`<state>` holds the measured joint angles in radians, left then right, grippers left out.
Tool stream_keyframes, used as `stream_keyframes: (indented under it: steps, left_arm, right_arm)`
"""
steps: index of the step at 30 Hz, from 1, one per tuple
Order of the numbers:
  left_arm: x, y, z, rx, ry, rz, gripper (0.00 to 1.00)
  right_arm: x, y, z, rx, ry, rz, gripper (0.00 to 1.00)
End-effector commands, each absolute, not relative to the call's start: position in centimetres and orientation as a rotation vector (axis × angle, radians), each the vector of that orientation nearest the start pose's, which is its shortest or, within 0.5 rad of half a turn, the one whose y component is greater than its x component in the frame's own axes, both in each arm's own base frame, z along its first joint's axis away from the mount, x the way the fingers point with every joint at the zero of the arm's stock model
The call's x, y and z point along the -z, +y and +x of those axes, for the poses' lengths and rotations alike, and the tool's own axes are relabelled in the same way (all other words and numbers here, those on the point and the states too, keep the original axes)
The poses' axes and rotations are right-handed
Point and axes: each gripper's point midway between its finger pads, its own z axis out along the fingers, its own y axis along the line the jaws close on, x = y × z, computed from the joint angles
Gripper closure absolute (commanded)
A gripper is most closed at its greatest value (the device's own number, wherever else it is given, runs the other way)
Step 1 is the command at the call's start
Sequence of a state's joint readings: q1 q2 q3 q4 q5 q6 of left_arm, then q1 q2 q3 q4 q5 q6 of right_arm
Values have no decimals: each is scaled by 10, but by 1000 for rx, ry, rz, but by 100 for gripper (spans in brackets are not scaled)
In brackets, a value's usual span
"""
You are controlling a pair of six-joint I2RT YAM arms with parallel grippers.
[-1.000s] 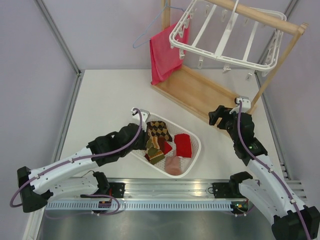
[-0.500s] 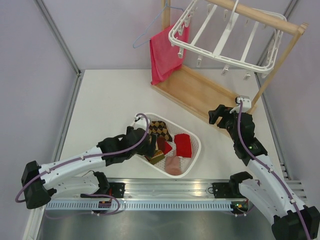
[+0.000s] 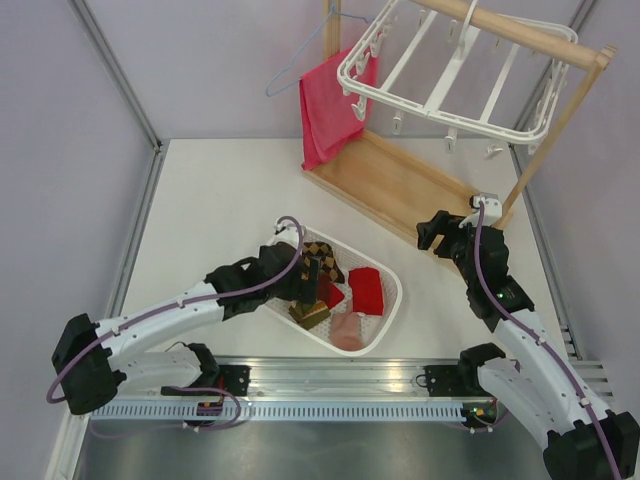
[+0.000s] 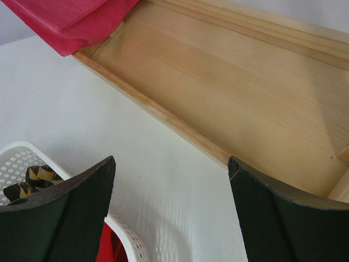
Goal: Remove the socks clipped to the hanger
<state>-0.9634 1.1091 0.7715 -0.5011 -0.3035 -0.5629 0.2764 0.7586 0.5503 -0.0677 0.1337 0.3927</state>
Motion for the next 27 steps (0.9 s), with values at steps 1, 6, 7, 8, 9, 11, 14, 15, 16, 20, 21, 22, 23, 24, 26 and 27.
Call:
stream_keyframes:
  steps: [1, 6, 7, 8, 9, 11, 14, 15, 16, 20, 21, 22, 23, 24, 26, 27]
  left_arm:
    - [-160, -246, 224, 537, 2241, 330, 0]
    - [-218, -209, 281, 544, 2076, 138, 0]
    - [-223, -195, 291, 535, 2060, 72, 0]
    - [-228, -165, 309, 537, 2043, -51, 0]
    - [-228, -150, 317, 548, 2042, -114, 0]
    - [-224, -107, 333, 521, 2036, -288, 0]
    - [-222, -83, 336, 463, 2029, -388, 0]
    - [-228, -67, 335, 372, 1991, -431, 0]
    - [-228, -60, 332, 335, 1987, -451, 0]
    - [-247, -31, 314, 221, 1888, -536, 0]
    - [-251, -24, 309, 191, 1868, -564, 0]
    - [-259, -16, 298, 175, 1827, -593, 0]
    - [-263, -8, 292, 148, 1793, -616, 0]
    - [-268, -4, 286, 144, 1763, -623, 0]
    - [-278, 4, 270, 145, 1688, -641, 0]
    - [-280, 11, 265, 125, 1656, -668, 0]
  right_arm:
    - [-198, 74, 303, -325, 1837, 203, 13]
    - [-196, 73, 303, -311, 1842, 201, 12]
    - [-196, 72, 303, -309, 1843, 198, 12]
    - [-196, 73, 303, -310, 1843, 200, 12]
    - [-196, 73, 303, -311, 1841, 197, 12]
    - [-196, 72, 303, -306, 1844, 196, 12]
    - [-196, 70, 302, -294, 1845, 191, 11]
    - [-196, 69, 302, -287, 1846, 194, 11]
    - [-197, 68, 302, -279, 1843, 195, 11]
    - [-197, 66, 301, -264, 1845, 190, 11]
    - [-198, 66, 301, -264, 1845, 190, 10]
    - [-199, 66, 302, -266, 1843, 189, 10]
    - [-199, 66, 302, -269, 1843, 190, 10]
    - [-199, 66, 302, -269, 1843, 187, 10]
    - [-201, 66, 302, -269, 1837, 188, 10]
    - [-201, 66, 302, -269, 1839, 189, 10]
